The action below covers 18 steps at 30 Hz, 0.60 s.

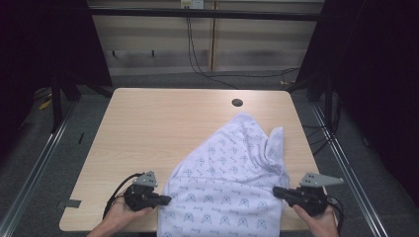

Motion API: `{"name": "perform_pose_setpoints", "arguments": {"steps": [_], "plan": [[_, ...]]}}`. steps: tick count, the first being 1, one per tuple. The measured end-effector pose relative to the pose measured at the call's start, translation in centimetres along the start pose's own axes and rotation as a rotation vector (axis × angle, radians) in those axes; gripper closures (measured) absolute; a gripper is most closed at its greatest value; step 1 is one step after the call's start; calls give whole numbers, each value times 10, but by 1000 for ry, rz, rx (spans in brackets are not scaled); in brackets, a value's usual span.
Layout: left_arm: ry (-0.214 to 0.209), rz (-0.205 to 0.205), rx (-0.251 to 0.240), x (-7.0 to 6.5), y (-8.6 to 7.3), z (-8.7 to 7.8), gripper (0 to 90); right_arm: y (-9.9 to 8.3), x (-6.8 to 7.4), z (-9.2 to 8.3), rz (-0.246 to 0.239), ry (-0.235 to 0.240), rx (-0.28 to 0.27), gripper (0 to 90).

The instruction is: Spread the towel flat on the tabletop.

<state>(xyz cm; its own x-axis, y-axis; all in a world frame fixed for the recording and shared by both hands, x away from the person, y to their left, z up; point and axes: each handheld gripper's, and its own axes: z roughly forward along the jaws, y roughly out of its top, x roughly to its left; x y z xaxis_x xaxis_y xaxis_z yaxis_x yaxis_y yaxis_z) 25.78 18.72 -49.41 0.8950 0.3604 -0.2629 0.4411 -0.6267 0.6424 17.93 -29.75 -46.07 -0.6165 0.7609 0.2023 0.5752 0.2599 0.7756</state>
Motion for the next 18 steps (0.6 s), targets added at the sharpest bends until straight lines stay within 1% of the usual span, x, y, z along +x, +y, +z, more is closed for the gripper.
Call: {"name": "perform_pose_setpoints", "arguments": {"steps": [1, 2, 3, 4, 5, 6, 7, 8, 9, 10, 11, 12, 13, 14, 15, 16, 17, 18], "plan": [[-14, 5, 9, -5, -2, -1, 900, -5, 6, -5, -1, 4, 6, 861], [-39, 25, 27, -13, -5, -1, 900, -9, 10, -9, -2, 6, 11, 861], [-39, 36, 34, -17, -5, -2, 900, -14, 15, -14, -4, 11, 25, 861], [-28, 36, 6, -20, -5, -3, 900, -18, 20, -19, -8, 16, 39, 860], [-28, 36, 6, -20, -5, -3, 900, -18, 20, -19, -8, 16, 39, 860], [-65, 12, -69, -18, -2, -9, 900, -26, 28, -29, -24, 7, 61, 844], [-65, 12, -69, -18, -2, -9, 897, -26, 28, -29, -24, 7, 61, 844], [-51, -3, -105, -12, 1, -11, 897, -28, 30, -31, -14, 7, 66, 830], [-48, -13, -118, -8, 3, -9, 871, -33, 29, -36, -9, 11, 66, 766], [-21, -17, -131, -2, 7, -8, 870, -33, 27, -37, -6, 6, 58, 740], [2, -41, -152, 11, 17, -2, 868, -33, 25, -36, -3, 12, 43, 719], [16, -41, -157, 18, 24, 2, 864, -33, 24, -36, -3, 21, 30, 704], [16, -41, -157, 18, 24, 2, 859, -33, 24, -36, -3, 21, 30, 704], [38, -41, -175, 32, 42, 14, 859, -29, 17, -34, 18, 27, -12, 684], [32, -42, -173, 39, 51, 22, 858, -27, 15, -32, 19, 36, -21, 681], [36, -34, -144, 46, 60, 31, 852, -25, 12, -30, 15, 32, -26, 680], [36, -34, -144, 46, 60, 31, 852, -25, 12, -30, 15, 32, -26, 680], [61, -22, -131, 52, 67, 41, 852, -23, 9, -27, 18, 21, -24, 680]]}}
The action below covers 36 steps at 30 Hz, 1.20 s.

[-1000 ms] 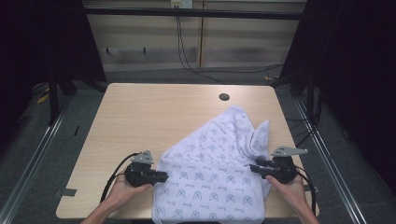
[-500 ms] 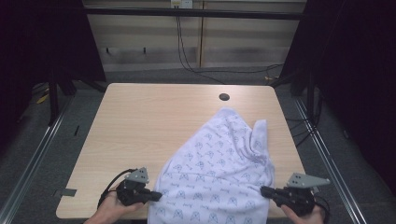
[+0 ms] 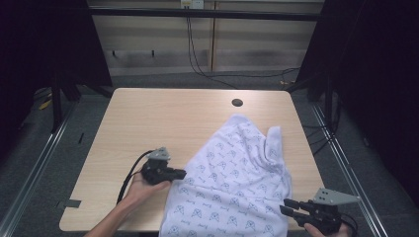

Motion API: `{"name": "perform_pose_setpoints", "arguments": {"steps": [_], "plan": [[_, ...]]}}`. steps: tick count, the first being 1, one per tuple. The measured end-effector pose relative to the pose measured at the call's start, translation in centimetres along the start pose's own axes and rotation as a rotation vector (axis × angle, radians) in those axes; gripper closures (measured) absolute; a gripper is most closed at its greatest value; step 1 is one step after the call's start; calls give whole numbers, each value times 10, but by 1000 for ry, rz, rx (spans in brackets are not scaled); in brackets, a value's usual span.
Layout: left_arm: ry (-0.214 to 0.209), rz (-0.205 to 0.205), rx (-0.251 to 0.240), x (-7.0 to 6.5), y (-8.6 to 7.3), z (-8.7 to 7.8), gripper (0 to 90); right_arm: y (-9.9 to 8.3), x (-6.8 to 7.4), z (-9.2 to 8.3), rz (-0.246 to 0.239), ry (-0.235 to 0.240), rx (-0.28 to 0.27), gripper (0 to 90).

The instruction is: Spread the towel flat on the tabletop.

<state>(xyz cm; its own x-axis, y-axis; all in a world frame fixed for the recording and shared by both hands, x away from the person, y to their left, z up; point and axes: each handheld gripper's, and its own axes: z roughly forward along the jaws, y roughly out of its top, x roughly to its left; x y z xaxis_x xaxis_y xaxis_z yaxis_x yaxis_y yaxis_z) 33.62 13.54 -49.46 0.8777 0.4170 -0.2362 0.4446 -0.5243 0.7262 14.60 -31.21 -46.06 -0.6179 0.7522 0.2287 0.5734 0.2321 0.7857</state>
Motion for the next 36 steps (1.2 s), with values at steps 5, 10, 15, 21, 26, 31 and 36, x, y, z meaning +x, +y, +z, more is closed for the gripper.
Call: {"name": "perform_pose_setpoints", "arguments": {"steps": [5, 10, 15, 21, 26, 31, 36], "plan": [[47, 52, 81, -9, 5, 15, 900, 9, -16, 17, 10, -8, 12, 680], [49, 60, 128, -16, -11, -8, 900, 12, -21, 27, 3, -22, 51, 659], [35, 13, 116, -26, -37, -32, 900, 19, -28, 43, -6, -34, 90, 644], [-70, 7, 114, -51, -66, -58, 899, 37, -35, 80, -33, -35, 142, 636], [-78, -88, -47, -25, -50, -59, 862, 50, -38, 114, -62, -20, 200, 605], [-33, -126, -82, 5, -26, -37, 855, 57, -38, 127, -90, -14, 195, 674], [140, -70, -22, 24, -6, -5, 724, 54, -36, 123, -108, -61, 209, 881]]}}
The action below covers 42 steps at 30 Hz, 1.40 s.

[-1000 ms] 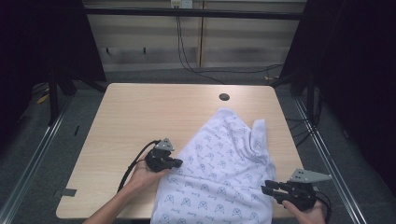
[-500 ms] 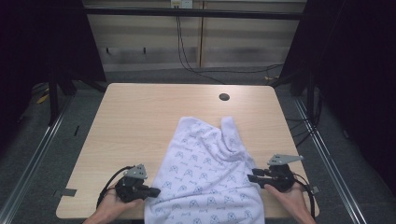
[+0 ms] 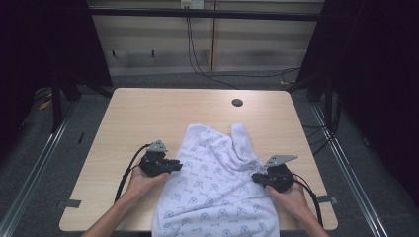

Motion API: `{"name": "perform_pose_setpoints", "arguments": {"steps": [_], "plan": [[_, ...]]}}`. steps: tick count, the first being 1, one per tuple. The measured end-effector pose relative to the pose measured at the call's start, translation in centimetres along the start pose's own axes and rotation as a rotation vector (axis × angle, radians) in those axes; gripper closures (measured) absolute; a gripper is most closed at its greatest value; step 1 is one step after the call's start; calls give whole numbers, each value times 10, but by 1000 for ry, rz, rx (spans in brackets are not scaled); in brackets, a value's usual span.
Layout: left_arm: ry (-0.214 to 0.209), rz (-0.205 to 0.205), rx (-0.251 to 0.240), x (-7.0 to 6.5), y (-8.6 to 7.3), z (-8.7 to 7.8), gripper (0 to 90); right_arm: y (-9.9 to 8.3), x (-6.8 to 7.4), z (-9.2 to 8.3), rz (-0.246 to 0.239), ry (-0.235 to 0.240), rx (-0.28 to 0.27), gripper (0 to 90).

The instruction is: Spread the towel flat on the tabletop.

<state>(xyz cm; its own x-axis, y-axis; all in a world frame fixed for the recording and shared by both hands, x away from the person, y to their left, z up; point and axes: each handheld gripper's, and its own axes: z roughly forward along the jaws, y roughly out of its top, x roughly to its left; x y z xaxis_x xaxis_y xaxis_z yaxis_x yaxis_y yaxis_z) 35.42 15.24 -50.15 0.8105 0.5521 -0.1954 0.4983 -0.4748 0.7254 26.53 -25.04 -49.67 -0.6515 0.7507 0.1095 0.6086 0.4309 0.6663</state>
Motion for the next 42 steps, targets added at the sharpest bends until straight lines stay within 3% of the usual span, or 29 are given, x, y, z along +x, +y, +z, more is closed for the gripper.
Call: {"name": "perform_pose_setpoints", "arguments": {"steps": [2, 4, 5, 6, 9, 10, 11, 12, 13, 14, 15, 18, 20, 21, 22, 23, 25, 26, 27, 28, 29, 31, 32, 34, 35, 36, 41, 42], "plan": [[8, 25, 3, 0, 0, 5, 715, -3, 3, -5, -1, -23, 14, 885], [2, 25, 10, -1, 0, 4, 799, -9, 4, -11, 2, -21, 21, 887], [-9, 54, 34, -5, -3, 0, 840, -11, 5, -13, 6, -25, 24, 888], [-9, 54, 34, -5, -3, 0, 869, -11, 5, -13, 6, -25, 24, 888], [-67, 72, 64, -13, -14, -13, 890, -25, 7, -25, 34, -2, 23, 886], [-108, 63, 81, -21, -23, -21, 891, -33, 11, -33, 52, 24, 34, 885], [-108, 63, 81, -21, -23, -21, 891, -33, 11, -33, 52, 24, 34, 885], [-151, 73, 104, -33, -33, -30, 891, -40, 20, -40, 43, 43, 50, 884], [-151, 73, 104, -33, -33, -30, 891, -40, 20, -40, 43, 43, 50, 884], [-168, 81, 110, -42, -39, -35, 889, -46, 31, -46, 24, 49, 67, 882], [-178, 86, 115, -47, -42, -38, 889, -46, 31, -46, 24, 49, 67, 882], [-244, 101, 142, -70, -57, -50, 860, -55, 49, -55, 7, 113, 100, 876], [-259, 113, 157, -72, -59, -54, 836, -57, 53, -57, 7, 132, 111, 864], [-261, 100, 149, -73, -60, -57, 809, -58, 57, -58, -1, 148, 114, 831], [-268, 89, 130, -69, -59, -59, 778, -58, 58, -59, 2, 158, 121, 809], [-255, 63, 98, -64, -57, -60, 750, -56, 57, -59, 1, 161, 96, 802], [-200, 29, 45, -49, -47, -60, 727, -49, 51, -61, 12, 173, 27, 792], [-155, -2, 7, -32, -37, -56, 721, -37, 39, -60, 11, 142, -44, 781], [-155, -2, 7, -32, -37, -56, 722, -37, 39, -60, 11, 142, -44, 781], [-101, -43, -37, -11, -25, -47, 724, -18, 20, -53, 35, 107, -101, 773], [-97, -74, -59, -2, -19, -41, 724, -14, 16, -51, 36, 97, -107, 769], [-62, -96, -81, 10, -7, -30, 701, 3, -1, -38, 30, 42, -110, 741], [-62, -96, -81, 10, -7, -30, 682, 3, -1, -38, 30, 42, -110, 741], [-24, -129, -87, 22, 5, -16, 635, 23, -29, -12, 66, 3, -102, 707], [-24, -129, -87, 22, 5, -16, 627, 23, -29, -12, 66, 3, -102, 707], [-13, -150, -86, 26, 8, -7, 622, 32, -42, 3, 88, -16, -103, 691], [-14, -163, -64, 26, 7, 6, 643, 43, -55, 24, 96, -58, -118, 655], [-21, -168, -60, 26, 7, 9, 653, 44, -59, 31, 120, -70, -139, 638]]}}
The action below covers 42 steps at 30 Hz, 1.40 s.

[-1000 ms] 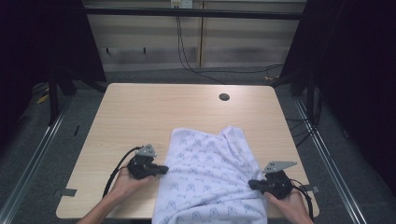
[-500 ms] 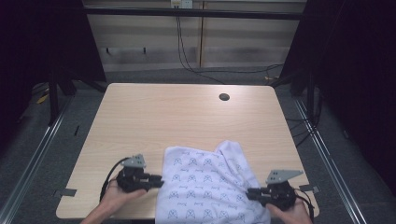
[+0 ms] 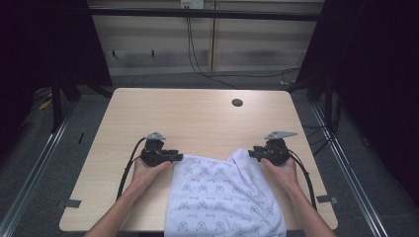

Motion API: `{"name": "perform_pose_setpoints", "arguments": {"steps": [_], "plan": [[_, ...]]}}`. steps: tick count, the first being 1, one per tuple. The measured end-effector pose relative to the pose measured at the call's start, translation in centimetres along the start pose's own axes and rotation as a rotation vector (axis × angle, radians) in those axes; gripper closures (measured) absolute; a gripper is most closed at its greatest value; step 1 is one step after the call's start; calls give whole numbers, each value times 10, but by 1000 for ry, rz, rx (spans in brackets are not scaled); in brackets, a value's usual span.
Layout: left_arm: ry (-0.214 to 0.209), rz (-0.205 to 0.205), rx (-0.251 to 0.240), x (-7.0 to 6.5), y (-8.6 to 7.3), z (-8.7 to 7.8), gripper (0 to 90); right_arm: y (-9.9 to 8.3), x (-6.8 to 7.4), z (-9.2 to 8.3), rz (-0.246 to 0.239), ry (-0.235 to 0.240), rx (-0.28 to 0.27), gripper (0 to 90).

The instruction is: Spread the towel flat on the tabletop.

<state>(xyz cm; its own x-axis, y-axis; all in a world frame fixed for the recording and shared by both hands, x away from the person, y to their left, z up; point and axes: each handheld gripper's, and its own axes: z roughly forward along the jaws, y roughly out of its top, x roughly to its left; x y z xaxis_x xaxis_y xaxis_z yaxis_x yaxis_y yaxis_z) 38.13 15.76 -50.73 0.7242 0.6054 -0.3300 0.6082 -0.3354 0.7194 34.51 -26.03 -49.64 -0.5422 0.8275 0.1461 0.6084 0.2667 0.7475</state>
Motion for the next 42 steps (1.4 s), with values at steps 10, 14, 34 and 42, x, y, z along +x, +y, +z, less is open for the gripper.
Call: {"name": "perform_pose_setpoints", "arguments": {"steps": [10, 14, 34, 42], "plan": [[-90, 136, 77, -20, -4, 4, 838, -4, 15, 13, -40, 57, 44, 787], [-116, 149, 56, -26, -4, -5, 870, -2, 16, 5, -8, 102, 16, 873], [-6, 143, -299, -17, 56, -90, 874, 51, -14, -110, 24, -15, -309, 892], [56, 172, -347, -9, 106, -106, 874, 99, -27, -114, 19, -55, -354, 892]]}}
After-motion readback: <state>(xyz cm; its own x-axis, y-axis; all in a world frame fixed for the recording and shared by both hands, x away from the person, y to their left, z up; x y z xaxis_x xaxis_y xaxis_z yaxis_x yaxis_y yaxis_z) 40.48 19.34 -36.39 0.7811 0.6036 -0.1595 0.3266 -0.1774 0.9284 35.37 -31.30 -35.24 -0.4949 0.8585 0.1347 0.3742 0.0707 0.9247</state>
